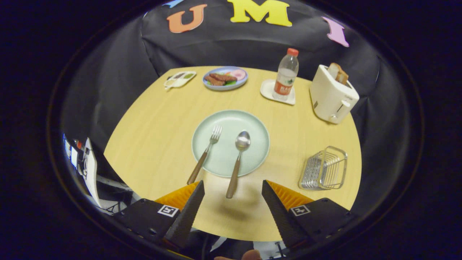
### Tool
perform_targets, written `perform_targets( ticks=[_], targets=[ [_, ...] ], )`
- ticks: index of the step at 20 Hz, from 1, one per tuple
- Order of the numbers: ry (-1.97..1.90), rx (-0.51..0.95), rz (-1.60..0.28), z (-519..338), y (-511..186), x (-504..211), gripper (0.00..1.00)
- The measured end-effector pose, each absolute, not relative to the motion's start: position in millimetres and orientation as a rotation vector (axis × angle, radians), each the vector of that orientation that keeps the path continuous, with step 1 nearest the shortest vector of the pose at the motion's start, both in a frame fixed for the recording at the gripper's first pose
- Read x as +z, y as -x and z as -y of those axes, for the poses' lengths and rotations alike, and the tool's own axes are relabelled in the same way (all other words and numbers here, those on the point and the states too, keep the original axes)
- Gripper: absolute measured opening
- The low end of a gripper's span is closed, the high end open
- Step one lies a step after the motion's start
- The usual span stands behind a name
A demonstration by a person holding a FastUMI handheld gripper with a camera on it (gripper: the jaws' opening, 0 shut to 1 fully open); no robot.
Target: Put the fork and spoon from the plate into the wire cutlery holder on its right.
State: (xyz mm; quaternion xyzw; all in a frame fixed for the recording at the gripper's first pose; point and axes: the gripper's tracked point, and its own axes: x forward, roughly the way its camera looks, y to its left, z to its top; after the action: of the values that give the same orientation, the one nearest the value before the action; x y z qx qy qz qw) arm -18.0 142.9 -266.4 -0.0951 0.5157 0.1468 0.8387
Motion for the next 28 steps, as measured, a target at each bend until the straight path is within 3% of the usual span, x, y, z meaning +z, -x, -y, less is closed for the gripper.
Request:
perform_targets(
  ticks=[5,7,8,11,12,13,15,17,18,20,28],
  targets=[
    [0.144,0.230,-1.307,-142.4,17.6,-317.3,0.97],
    [0.099,0.200,-1.366,-143.4,17.3,-332.0,0.93],
    [0.076,0.191,-1.390,-144.3,16.9,-338.0,0.81],
    [0.048,0.186,-1.423,-146.8,13.8,-347.4,0.72],
    [0.045,0.179,-1.422,-146.1,9.9,-352.0,0.52],
    [0.045,0.180,-1.424,-146.7,8.0,-354.5,0.46],
    [0.050,0.181,-1.427,-144.7,6.3,-360.5,0.45],
    [0.049,0.180,-1.439,-145.4,4.7,-359.4,0.15],
    [0.046,0.190,-1.432,-145.6,3.8,-356.1,0.13],
    [0.045,0.196,-1.418,-143.8,2.0,-351.9,0.01],
    [-0.029,0.242,-1.375,-128.6,6.3,-287.3,0.01]
  ],
)
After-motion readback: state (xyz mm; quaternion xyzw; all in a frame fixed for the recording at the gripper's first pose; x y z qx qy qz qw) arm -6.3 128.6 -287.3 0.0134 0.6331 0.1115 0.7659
